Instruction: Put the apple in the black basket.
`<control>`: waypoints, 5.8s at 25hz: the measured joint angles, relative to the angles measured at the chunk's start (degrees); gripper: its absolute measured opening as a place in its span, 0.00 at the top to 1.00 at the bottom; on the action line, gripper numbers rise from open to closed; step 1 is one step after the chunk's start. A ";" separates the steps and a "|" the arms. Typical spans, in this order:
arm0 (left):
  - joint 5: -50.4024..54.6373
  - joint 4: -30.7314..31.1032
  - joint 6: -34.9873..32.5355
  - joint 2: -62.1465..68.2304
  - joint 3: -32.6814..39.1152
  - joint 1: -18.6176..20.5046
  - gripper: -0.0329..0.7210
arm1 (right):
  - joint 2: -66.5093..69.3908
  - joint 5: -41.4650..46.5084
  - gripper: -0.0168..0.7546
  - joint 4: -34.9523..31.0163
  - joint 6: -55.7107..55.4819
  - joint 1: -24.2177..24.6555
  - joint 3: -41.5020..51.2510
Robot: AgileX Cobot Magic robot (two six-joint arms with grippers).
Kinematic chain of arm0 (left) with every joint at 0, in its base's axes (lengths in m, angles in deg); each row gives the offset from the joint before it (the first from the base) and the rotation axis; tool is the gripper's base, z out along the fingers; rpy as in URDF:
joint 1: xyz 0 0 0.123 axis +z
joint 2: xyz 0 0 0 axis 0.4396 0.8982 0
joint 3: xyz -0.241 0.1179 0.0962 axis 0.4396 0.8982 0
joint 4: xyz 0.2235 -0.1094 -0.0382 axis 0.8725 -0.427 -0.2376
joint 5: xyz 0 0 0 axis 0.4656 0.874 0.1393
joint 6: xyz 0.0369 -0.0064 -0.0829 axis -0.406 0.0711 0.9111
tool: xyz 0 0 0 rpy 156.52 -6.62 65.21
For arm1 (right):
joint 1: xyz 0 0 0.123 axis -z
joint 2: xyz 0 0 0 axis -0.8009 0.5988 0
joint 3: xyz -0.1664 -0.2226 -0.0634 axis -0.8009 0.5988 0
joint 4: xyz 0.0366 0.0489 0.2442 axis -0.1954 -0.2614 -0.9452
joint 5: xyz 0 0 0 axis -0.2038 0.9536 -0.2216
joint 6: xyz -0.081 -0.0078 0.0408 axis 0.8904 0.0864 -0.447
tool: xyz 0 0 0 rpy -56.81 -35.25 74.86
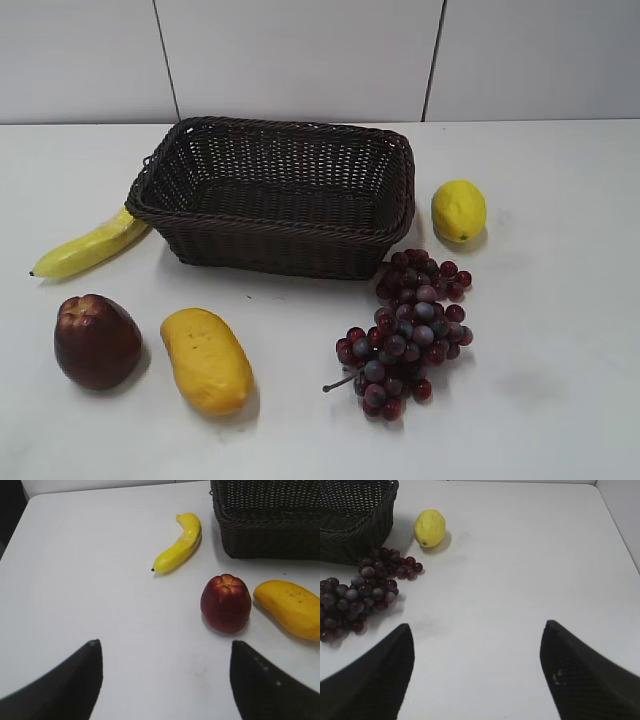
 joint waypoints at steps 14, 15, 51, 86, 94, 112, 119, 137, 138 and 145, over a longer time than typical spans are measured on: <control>-0.06 -0.05 0.00 0.00 0.00 0.00 0.17 | 0.00 0.00 0.21 0.00 0.00 0.00 0.00; -0.15 -0.05 0.00 0.00 0.00 0.00 0.17 | 0.00 0.00 0.21 0.00 0.00 0.00 0.00; -7.46 -9.68 -1.93 69.38 -24.23 -11.38 0.07 | 0.00 0.00 0.21 0.00 0.00 0.00 0.00; -16.54 9.33 3.77 95.91 -24.52 -24.54 0.04 | 0.00 0.00 0.21 0.00 0.00 0.00 0.00; -17.84 9.33 3.93 96.27 -24.55 -24.54 0.10 | 0.00 0.00 0.21 0.00 0.00 0.00 0.00; -15.41 9.64 3.93 96.27 -25.06 -24.54 0.21 | 0.00 0.00 0.21 0.00 0.00 0.00 0.00; -9.34 9.64 3.93 96.27 -30.04 -24.54 0.21 | 0.00 0.00 0.21 0.00 0.00 0.00 0.00; 0.77 5.29 3.93 93.46 -63.48 -24.54 0.21 | 0.00 0.00 0.21 0.00 0.00 0.00 0.00; -0.99 4.02 3.93 93.59 -64.26 -24.54 0.21 | 0.00 0.00 0.21 0.00 0.00 0.00 0.00; -10.73 -1.22 3.83 100.03 -64.88 -25.78 0.21 | 0.00 0.00 0.21 0.00 0.00 0.00 0.00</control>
